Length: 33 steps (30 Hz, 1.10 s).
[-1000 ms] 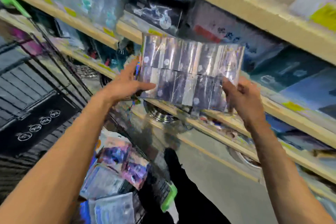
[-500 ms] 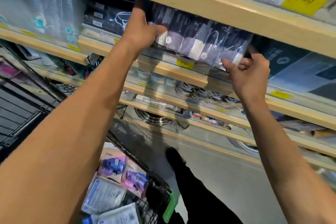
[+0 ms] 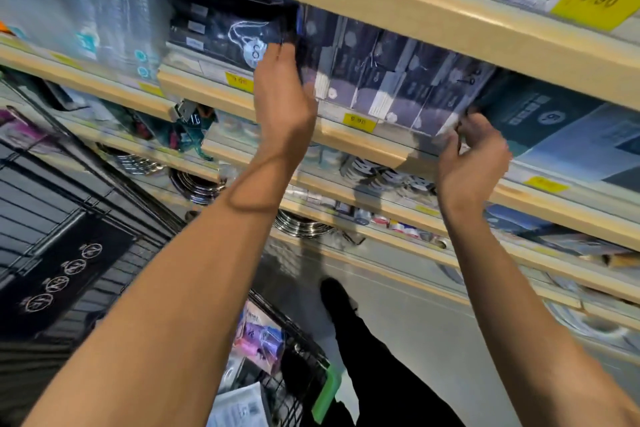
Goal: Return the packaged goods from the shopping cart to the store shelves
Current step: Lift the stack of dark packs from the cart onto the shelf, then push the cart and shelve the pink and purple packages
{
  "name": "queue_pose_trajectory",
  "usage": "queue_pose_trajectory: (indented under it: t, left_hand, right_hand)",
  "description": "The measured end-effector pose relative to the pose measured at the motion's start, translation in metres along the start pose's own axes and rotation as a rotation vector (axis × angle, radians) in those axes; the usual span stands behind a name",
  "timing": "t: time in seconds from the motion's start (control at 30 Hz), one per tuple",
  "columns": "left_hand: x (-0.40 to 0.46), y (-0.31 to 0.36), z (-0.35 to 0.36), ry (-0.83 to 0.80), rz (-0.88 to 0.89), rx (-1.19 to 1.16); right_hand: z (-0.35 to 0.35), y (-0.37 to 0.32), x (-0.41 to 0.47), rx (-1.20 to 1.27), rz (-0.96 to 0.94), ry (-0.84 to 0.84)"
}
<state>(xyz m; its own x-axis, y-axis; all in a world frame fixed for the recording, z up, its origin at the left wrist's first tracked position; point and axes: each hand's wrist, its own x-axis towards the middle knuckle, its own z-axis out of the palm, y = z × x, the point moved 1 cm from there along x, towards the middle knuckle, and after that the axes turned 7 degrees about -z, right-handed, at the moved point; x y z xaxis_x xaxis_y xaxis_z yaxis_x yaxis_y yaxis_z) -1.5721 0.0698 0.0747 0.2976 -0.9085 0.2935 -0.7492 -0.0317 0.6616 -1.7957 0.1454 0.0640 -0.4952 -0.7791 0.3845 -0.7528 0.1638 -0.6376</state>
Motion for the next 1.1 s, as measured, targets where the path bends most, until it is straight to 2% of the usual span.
queue_pose_trajectory:
  t: [0.1,0.17,0.23,0.33,0.4,0.5,0.6,0.67,0.73,0.8,0.87,0.97,1.1]
  left_hand:
    - [-0.028,-0.025,-0.002,0.002,-0.126,-0.238]
    - [-0.054,-0.045,-0.009,0.017,-0.192,-0.341]
    - [-0.084,-0.067,-0.013,0.022,-0.295,-0.421]
    - [-0.150,-0.122,-0.025,0.032,-0.566,-0.410]
    - [-0.206,-0.165,-0.043,0.009,-0.733,-0.297]
    - [-0.306,-0.225,-0.099,-0.019,-0.945,0.050]
    - [-0.397,-0.251,-0.159,0.110,-1.205,0.449]
    - [-0.450,-0.256,-0.185,0.174,-1.461,0.486]
    - [-0.497,-0.259,-0.186,0.103,-1.647,0.332]
    - [-0.539,-0.251,-0.174,-0.033,-1.762,0.172]
    - [-0.563,-0.241,-0.165,-0.054,-1.742,0.171]
    - [-0.581,-0.240,-0.161,-0.053,-1.665,0.140]
    - [-0.603,-0.213,-0.137,0.006,-1.712,0.213]
  right_hand:
    - [-0.007,0.002,-0.030,0.186,-0.089,0.119]
    - [-0.006,-0.005,-0.056,0.211,-0.199,0.093]
    - [0.003,-0.007,-0.084,0.286,-0.259,-0.025]
    - [0.024,-0.008,-0.144,0.313,-0.312,-0.386]
    - [0.034,-0.003,-0.186,0.234,-0.323,-0.692]
    - [0.040,0.011,-0.250,0.004,-0.384,-1.084]
    - [0.039,0.032,-0.294,-0.312,-0.537,-1.256]
    - [0.036,0.039,-0.311,-0.370,-0.519,-1.344]
    - [0.032,0.045,-0.318,-0.405,-0.565,-1.360]
    - [0.029,0.050,-0.320,-0.417,-0.706,-1.329]
    - [0.026,0.055,-0.315,-0.429,-0.842,-1.313]
    - [0.025,0.068,-0.304,-0.346,-0.849,-1.289]
    - [0.022,0.090,-0.286,-0.298,-0.839,-1.308]
